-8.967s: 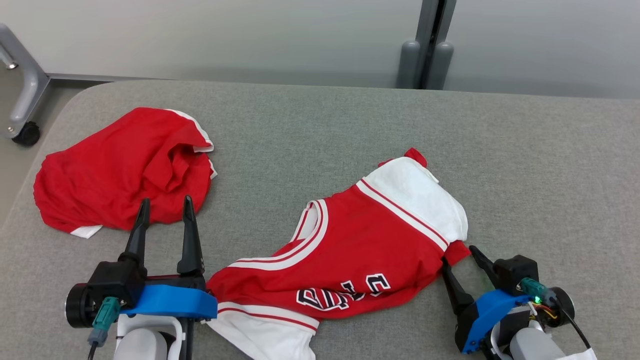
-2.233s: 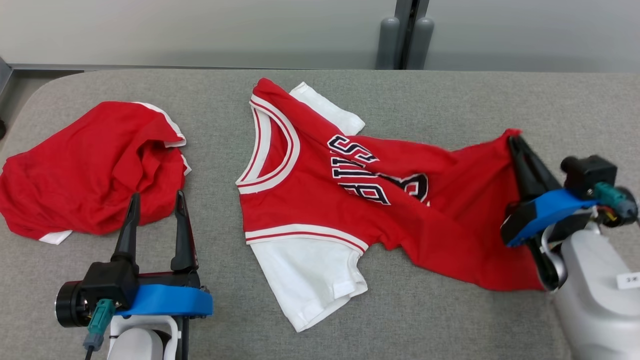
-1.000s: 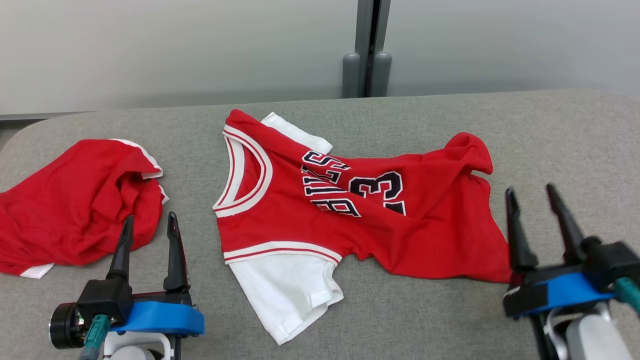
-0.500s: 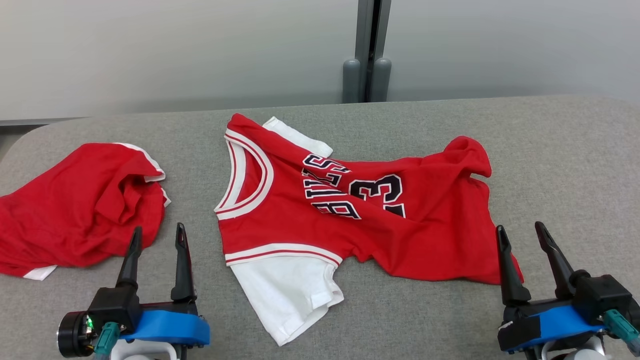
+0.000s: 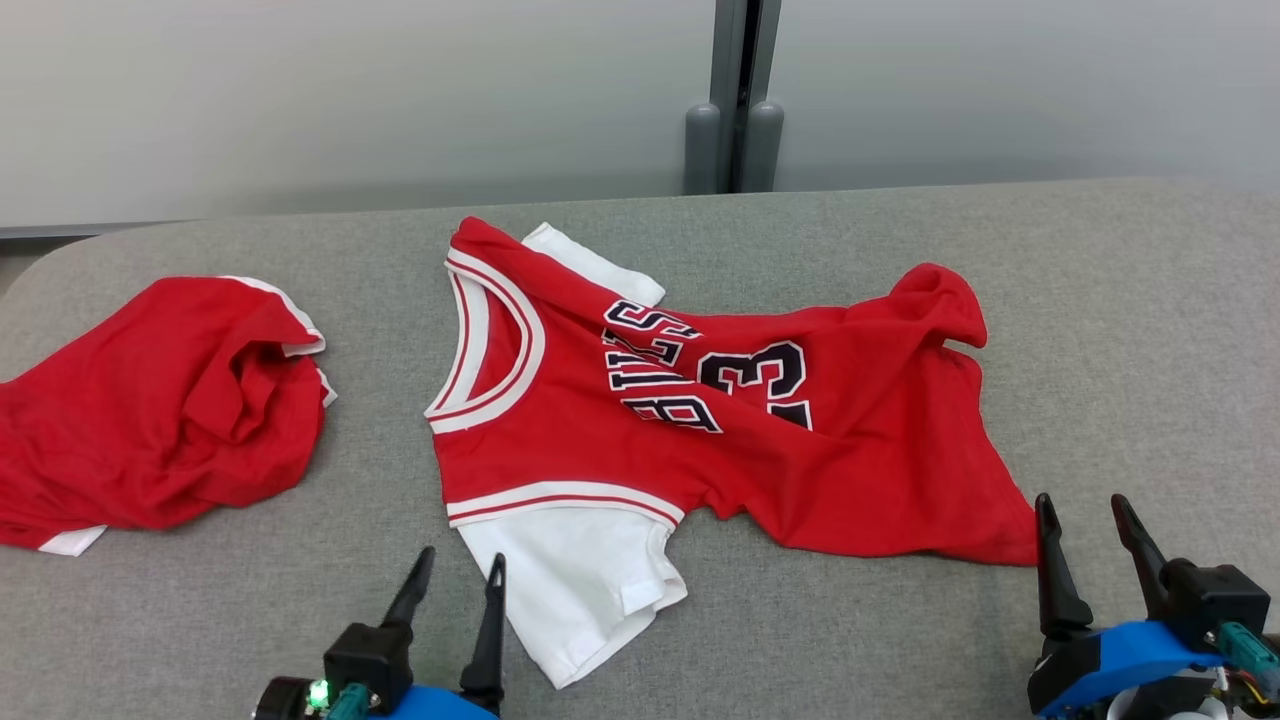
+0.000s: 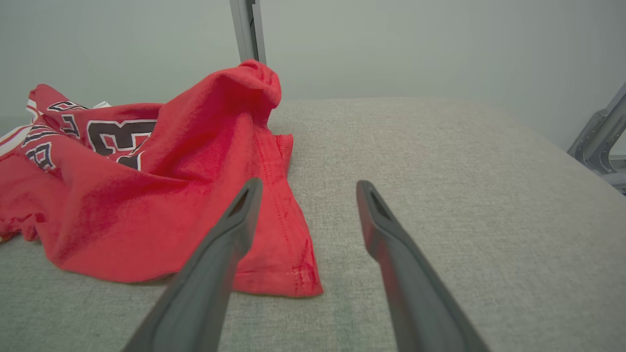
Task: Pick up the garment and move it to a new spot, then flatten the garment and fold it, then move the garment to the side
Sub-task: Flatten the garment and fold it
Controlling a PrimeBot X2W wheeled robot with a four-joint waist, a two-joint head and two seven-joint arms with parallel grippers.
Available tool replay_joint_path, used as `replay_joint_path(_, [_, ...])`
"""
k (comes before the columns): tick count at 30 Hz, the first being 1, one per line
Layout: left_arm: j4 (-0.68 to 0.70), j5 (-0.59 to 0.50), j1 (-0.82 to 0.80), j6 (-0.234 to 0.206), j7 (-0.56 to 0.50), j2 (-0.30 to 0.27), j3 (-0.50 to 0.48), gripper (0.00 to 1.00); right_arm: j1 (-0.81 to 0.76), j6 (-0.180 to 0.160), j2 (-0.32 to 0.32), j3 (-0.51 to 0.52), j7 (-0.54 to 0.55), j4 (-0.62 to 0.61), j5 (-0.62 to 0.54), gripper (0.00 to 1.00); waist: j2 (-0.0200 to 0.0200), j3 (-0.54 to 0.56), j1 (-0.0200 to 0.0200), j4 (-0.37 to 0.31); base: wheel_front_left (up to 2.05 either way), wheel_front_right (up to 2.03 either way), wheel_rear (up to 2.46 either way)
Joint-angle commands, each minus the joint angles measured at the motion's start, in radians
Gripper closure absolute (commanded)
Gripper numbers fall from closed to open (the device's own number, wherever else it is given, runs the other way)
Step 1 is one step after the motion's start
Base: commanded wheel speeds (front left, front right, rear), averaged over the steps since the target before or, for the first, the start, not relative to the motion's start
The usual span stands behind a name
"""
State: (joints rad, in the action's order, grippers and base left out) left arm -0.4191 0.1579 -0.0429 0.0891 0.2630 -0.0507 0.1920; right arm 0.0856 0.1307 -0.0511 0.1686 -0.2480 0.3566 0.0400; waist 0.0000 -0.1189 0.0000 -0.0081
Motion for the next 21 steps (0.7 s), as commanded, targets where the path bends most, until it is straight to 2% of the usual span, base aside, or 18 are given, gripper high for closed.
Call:
replay_joint_path(1, [-0.021,0.006,0.008,0.008,0.003,0.001,0.018,0.0,0.022,0.0,-0.001,0.004,-0.005,0.019,-0.005,0.0,0.0,-0.005,0.0,0.0,0.0,0.0,0.0])
replay_joint_path(12, [-0.186,0.036,-0.01,0.034,-0.007,0.001,0.145,0.0,0.097,0.0,-0.018,0.013,-0.017,0.171,-0.005,0.0,0.0,-0.039,0.0,0.002,0.0,0.0,0.0])
replay_joint_path(21, [-0.202,0.135,-0.036,0.043,-0.021,0.004,0.251,0.0,0.137,0.0,-0.016,0.013,-0.018,0.259,0.003,0.0,0.0,-0.054,0.0,0.01,0.0,0.0,0.0])
